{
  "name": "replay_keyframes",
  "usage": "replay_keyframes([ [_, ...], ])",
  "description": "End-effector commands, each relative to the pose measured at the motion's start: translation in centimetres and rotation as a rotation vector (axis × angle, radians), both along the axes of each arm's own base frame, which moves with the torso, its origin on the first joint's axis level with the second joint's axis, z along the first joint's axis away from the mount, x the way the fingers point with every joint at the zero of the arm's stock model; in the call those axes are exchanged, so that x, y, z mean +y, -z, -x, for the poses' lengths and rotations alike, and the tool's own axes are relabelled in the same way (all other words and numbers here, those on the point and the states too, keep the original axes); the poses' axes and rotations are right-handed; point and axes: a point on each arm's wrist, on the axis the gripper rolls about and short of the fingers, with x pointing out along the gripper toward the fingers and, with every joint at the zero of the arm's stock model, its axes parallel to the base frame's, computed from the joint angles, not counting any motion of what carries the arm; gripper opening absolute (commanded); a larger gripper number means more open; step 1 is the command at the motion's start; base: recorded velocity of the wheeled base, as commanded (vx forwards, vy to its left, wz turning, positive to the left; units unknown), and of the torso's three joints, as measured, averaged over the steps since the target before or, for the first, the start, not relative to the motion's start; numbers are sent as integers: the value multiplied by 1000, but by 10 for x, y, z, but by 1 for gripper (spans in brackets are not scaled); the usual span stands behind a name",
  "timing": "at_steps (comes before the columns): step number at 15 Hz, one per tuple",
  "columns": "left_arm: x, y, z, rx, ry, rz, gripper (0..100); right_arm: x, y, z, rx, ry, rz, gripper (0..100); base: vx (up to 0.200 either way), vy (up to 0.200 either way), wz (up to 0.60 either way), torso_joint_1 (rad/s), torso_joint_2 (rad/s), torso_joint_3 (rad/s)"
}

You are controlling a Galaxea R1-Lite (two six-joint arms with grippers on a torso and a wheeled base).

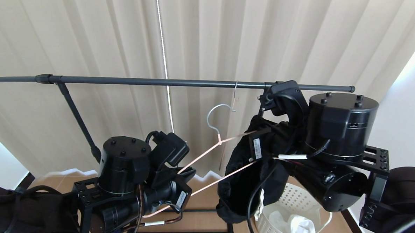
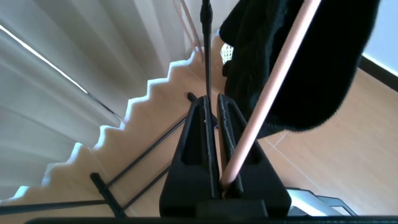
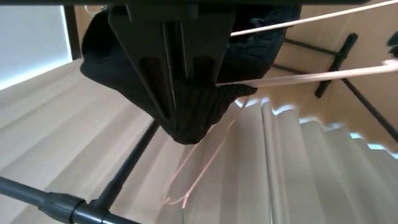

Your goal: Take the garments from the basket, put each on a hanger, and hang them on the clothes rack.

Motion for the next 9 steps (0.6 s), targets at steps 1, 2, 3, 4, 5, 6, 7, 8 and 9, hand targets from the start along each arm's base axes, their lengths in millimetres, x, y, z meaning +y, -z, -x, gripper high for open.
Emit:
replay_keyframes([
  [1,0,1,0,3,0,-3,0,14,-4,18,-7,-69,-16,0,0,0,0,0,0,0],
  [2,0,1,0,3,0,-3,0,21,-4,25,-7,-98,-16,0,0,0,0,0,0,0],
  [3,0,1,0,3,0,-3,0,28,-5,32,-11,-120,-19,0,0,0,0,0,0,0],
  [4,0,1,0,3,0,-3,0,34,-6,37,-17,-133,-21,0,0,0,0,0,0,0],
  [5,-1,1,-1,2,0,-1,0,40,-9,43,-23,-150,-26,0,0,0,0,0,0,0],
  [6,-1,1,-1,2,0,-1,0,40,-8,43,-22,-151,-25,0,0,0,0,0,0,0],
  [7,0,1,0,-2,0,2,0,44,-4,42,-19,-136,-14,0,0,0,0,0,0,0],
  [8,-1,-1,0,-17,0,14,0,44,-3,41,-21,-125,-16,0,0,0,0,0,0,0],
  [9,0,0,1,-26,0,23,0,41,-4,39,-22,-113,-19,0,0,0,0,0,0,0],
])
